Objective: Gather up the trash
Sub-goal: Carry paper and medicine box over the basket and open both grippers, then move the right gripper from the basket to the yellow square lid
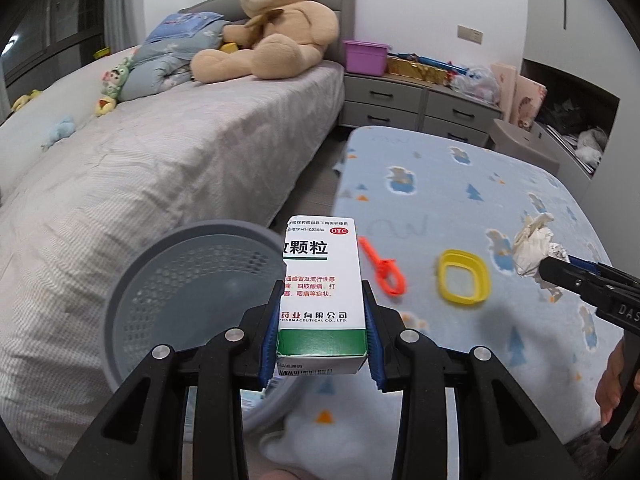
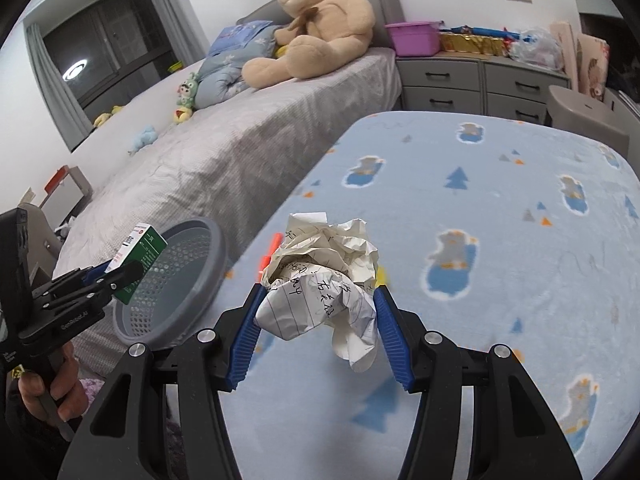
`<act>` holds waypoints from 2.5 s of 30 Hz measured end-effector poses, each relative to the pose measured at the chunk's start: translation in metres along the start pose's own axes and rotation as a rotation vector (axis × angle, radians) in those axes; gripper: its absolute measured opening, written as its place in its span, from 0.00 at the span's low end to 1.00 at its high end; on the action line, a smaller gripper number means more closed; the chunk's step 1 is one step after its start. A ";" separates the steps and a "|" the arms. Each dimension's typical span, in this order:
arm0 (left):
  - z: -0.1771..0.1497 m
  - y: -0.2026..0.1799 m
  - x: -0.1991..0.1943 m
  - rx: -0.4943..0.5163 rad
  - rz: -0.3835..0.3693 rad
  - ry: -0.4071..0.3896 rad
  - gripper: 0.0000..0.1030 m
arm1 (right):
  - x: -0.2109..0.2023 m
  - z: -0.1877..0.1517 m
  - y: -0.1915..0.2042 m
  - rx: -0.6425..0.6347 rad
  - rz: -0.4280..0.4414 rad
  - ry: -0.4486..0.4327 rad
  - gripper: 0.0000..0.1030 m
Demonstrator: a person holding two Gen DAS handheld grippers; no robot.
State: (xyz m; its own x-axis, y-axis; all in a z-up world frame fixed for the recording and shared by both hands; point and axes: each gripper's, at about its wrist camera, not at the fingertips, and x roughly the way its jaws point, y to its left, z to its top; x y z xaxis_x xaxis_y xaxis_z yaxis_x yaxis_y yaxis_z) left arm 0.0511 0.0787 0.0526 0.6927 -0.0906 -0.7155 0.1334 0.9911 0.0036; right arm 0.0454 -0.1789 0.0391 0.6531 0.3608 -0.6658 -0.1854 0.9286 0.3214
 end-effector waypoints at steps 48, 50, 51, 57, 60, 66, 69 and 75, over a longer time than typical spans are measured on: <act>-0.027 0.160 0.047 -0.285 0.192 0.057 0.52 | 0.160 0.020 0.191 -0.257 0.223 0.145 0.59; -0.027 0.164 0.046 -0.297 0.200 0.053 0.58 | 0.158 0.020 0.190 -0.256 0.221 0.138 0.61; -0.027 0.165 0.045 -0.303 0.203 0.052 0.58 | 0.158 0.021 0.190 -0.253 0.219 0.136 0.62; -0.027 0.167 0.044 -0.310 0.220 0.049 0.60 | 0.157 0.018 0.189 -0.248 0.208 0.139 0.62; -0.027 0.166 0.043 -0.306 0.229 0.045 0.61 | 0.156 0.015 0.191 -0.250 0.203 0.139 0.62; -0.028 0.165 0.040 -0.299 0.233 0.037 0.63 | 0.152 0.014 0.189 -0.244 0.195 0.133 0.62; -0.028 0.163 0.039 -0.294 0.238 0.033 0.63 | 0.149 0.013 0.187 -0.238 0.187 0.128 0.62; -0.028 0.158 0.037 -0.281 0.239 0.026 0.64 | 0.142 0.011 0.183 -0.232 0.169 0.118 0.63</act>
State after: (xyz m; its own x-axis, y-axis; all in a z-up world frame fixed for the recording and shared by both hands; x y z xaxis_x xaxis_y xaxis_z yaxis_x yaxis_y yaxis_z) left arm 0.0786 0.2346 0.0071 0.6624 0.1452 -0.7350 -0.2317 0.9726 -0.0167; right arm 0.1123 0.0416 0.0105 0.5118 0.5063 -0.6941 -0.4554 0.8449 0.2805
